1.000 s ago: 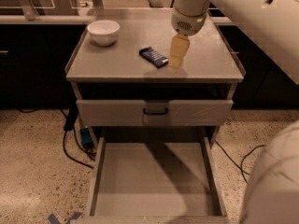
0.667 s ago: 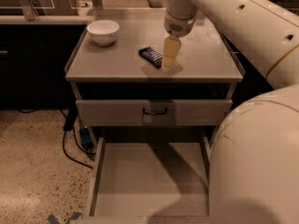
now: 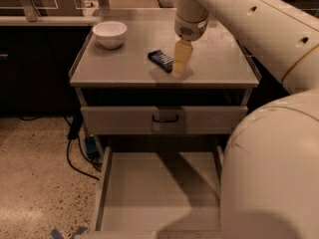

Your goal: Place rxbar blueberry into middle drawer

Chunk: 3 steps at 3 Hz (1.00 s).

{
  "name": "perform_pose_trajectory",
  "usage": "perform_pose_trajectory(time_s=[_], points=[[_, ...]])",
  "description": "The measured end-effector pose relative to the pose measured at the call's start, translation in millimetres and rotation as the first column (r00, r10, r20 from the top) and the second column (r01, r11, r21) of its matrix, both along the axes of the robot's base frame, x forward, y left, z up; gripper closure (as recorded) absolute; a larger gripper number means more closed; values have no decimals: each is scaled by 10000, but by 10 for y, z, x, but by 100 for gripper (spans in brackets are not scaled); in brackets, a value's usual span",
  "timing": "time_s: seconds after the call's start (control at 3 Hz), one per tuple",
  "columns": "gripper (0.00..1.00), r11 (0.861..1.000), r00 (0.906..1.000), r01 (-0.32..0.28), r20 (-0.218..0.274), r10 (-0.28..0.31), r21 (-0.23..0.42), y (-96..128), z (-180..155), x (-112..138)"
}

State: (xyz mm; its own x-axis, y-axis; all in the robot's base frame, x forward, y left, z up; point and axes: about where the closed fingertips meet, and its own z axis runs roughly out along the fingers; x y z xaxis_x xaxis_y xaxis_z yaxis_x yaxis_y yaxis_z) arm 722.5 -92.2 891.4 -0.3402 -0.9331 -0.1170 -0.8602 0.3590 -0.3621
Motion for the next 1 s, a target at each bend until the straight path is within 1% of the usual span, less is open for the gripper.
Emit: perform_pose_trajectory(time_s=[0.33, 0.67, 1.0], points=[[0, 9947, 9949, 1004, -18, -1005, -226, 93, -115, 132], [0, 9947, 9949, 1006, -17, -1006, -227, 93, -115, 133], [0, 9787, 9814, 1922, 164, -1915, -726, 62, -155, 213]])
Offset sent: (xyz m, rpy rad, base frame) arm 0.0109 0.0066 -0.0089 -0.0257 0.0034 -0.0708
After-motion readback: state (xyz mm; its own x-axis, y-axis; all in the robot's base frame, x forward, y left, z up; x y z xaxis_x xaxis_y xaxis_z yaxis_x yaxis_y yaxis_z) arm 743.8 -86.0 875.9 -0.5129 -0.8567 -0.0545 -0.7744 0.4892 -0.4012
